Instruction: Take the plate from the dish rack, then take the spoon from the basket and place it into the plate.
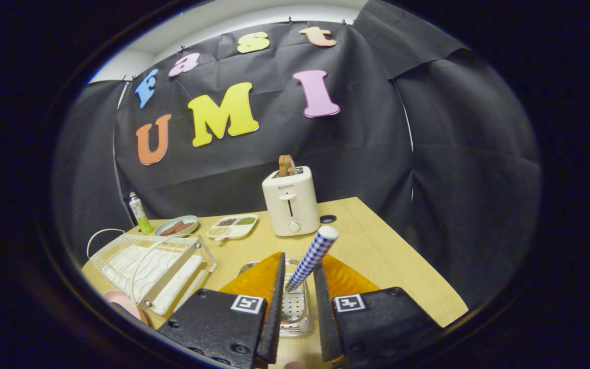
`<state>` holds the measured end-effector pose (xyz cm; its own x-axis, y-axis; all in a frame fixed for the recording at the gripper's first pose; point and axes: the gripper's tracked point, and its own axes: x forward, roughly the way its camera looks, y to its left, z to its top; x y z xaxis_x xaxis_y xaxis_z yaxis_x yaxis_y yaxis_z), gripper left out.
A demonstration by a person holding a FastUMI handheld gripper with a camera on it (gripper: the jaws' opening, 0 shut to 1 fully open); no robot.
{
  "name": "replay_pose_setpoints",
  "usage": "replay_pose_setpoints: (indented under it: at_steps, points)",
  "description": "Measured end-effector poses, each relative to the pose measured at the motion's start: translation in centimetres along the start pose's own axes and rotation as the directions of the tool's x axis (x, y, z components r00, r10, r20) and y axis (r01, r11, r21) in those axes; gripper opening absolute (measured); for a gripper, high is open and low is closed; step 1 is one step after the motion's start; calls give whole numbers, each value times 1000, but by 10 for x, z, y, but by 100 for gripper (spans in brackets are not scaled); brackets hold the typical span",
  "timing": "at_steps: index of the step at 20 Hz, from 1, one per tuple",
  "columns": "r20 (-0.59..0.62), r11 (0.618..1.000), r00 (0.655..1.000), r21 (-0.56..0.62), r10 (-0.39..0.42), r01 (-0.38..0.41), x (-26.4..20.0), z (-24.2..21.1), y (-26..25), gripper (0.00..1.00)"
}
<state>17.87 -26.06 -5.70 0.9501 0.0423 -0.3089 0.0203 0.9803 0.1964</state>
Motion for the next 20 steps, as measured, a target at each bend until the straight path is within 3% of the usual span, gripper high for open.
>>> replay_pose_setpoints:
  at_steps: [1, 4, 7, 16, 20]
  points:
    - [-5, 1000, 1000, 3, 8, -8, -4, 0, 5, 29]
    - [-9, 1000, 1000, -1, 26, -26, -11, 3, 19, 23]
    - [11, 998, 1000, -54, -13, 14, -20, 13, 21, 15]
    - [185, 989, 976, -65, -118, 132, -93, 90, 40, 10]
    - [250, 993, 966, -73, -71, 92, -143, 102, 92, 10]
